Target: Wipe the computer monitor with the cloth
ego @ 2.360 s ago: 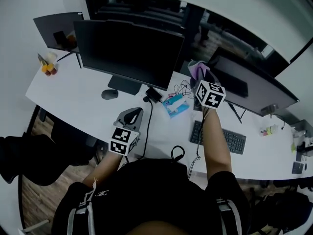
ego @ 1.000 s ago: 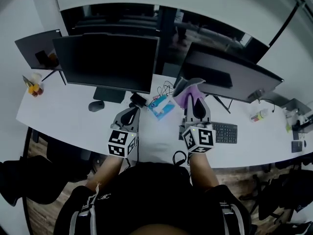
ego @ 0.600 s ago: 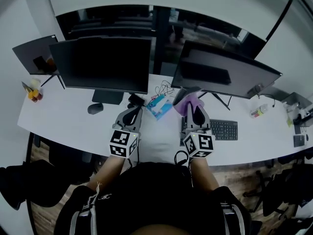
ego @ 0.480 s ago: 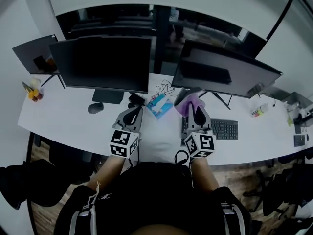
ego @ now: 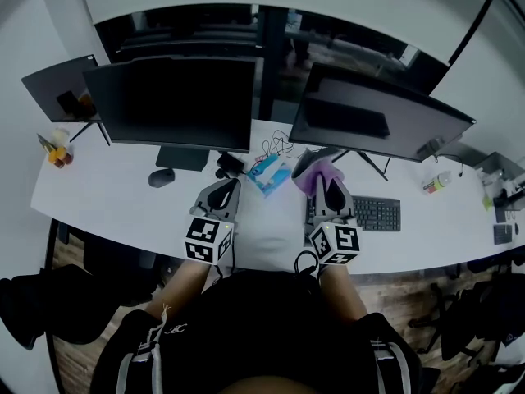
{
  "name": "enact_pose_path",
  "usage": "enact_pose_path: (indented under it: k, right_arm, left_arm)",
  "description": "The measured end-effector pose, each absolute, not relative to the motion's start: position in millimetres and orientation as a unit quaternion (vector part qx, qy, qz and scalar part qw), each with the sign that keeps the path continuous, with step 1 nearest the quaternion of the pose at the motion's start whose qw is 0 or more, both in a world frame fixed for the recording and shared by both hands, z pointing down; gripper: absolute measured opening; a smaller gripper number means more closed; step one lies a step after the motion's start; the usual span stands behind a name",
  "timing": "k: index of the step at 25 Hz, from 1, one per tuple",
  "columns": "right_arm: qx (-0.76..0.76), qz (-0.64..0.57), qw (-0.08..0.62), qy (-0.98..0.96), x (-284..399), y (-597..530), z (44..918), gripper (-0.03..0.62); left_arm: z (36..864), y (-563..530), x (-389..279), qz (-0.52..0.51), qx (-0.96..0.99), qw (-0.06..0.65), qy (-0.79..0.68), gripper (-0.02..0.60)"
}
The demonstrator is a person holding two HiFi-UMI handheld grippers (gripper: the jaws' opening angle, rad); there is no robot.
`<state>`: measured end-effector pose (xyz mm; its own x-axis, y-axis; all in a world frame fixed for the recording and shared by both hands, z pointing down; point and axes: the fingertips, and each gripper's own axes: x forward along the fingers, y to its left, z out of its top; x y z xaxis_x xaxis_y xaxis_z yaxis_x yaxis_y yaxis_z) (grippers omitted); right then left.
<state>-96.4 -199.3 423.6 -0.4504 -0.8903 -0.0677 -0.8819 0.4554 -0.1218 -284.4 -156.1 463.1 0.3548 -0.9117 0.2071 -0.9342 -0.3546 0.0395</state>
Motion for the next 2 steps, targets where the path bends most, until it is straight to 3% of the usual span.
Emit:
enact_pose_path:
  k: [2]
  right_arm:
    - [-0.519, -0.036, 0.059, 0.852, -98.4, -197.1, 426.0, 0.071]
  left_arm:
    - [464.5, -154.5, -283.5, 0.075, 0.82, 0.076, -0.562, 0.012]
